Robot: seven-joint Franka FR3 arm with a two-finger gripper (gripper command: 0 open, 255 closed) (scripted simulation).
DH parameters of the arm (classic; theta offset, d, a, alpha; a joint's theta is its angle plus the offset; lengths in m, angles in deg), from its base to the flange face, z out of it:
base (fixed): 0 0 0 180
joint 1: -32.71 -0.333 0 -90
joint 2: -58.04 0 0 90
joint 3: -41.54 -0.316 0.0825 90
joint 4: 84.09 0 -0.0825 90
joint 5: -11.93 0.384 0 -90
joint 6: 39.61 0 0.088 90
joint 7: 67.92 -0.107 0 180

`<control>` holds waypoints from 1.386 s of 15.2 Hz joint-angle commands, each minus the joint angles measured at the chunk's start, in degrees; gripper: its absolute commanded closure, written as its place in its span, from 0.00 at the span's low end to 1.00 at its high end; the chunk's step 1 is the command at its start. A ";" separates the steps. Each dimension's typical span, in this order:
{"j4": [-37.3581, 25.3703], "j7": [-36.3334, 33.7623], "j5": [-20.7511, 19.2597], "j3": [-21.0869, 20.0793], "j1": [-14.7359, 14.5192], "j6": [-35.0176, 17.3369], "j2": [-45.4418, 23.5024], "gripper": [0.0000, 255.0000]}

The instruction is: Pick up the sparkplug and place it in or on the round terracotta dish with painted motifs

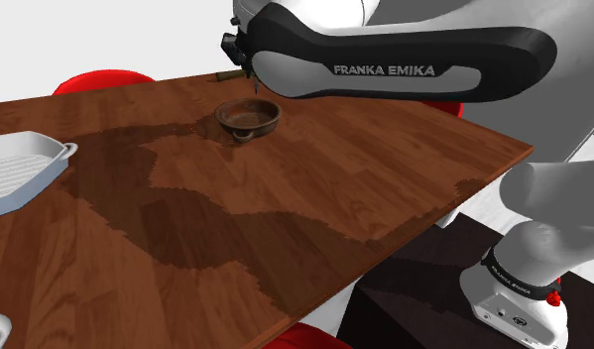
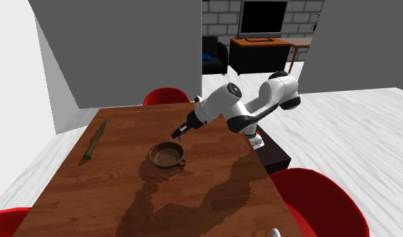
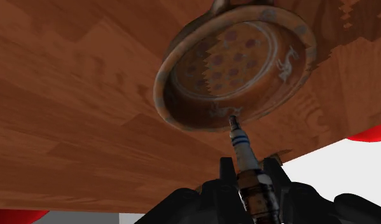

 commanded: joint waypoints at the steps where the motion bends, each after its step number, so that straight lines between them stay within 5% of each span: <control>1: -3.83 0.76 -0.19 -3.70 5.96 -0.26 -1.18 1.00; 5: -10.94 2.36 0.51 -10.92 17.22 -0.40 -1.73 1.00; 21: -2.82 0.57 2.40 -13.79 16.44 -8.57 0.93 1.00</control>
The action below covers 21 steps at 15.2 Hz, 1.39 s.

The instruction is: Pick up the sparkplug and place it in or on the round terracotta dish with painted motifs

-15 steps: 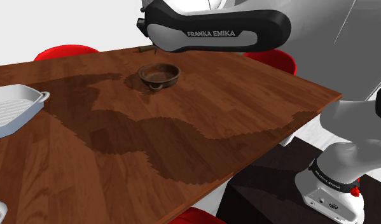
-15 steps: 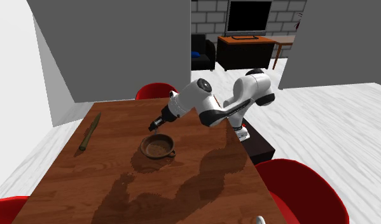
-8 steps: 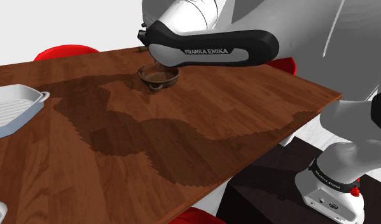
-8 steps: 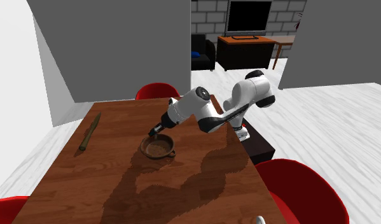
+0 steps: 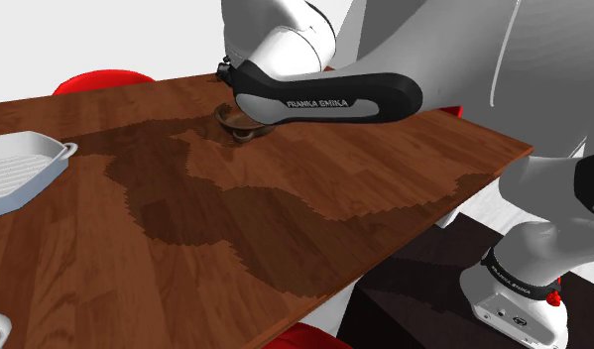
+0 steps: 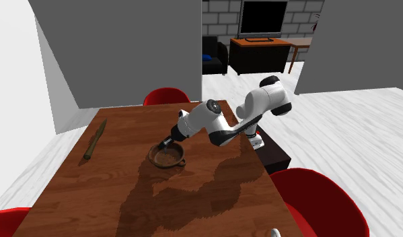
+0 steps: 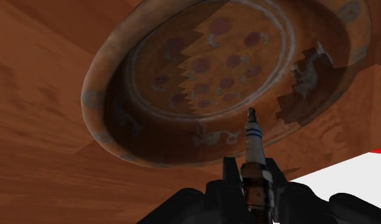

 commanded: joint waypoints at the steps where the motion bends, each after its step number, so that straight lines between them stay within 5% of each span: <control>1: 0.07 -0.01 0.03 -0.05 0.02 -0.10 0.02 1.00; 4: 0.07 -0.01 0.03 -0.05 0.02 -0.10 0.02 1.00; 5: 0.07 -0.01 0.03 -0.04 0.02 -0.10 0.02 0.00; 10: 0.07 -0.01 0.03 -0.04 0.02 -0.10 0.02 0.00; 14: 0.25 -0.95 -1.51 5.84 -7.27 4.73 -0.79 0.00; 21: 0.25 -0.93 -1.48 5.85 -7.26 4.73 -0.76 0.00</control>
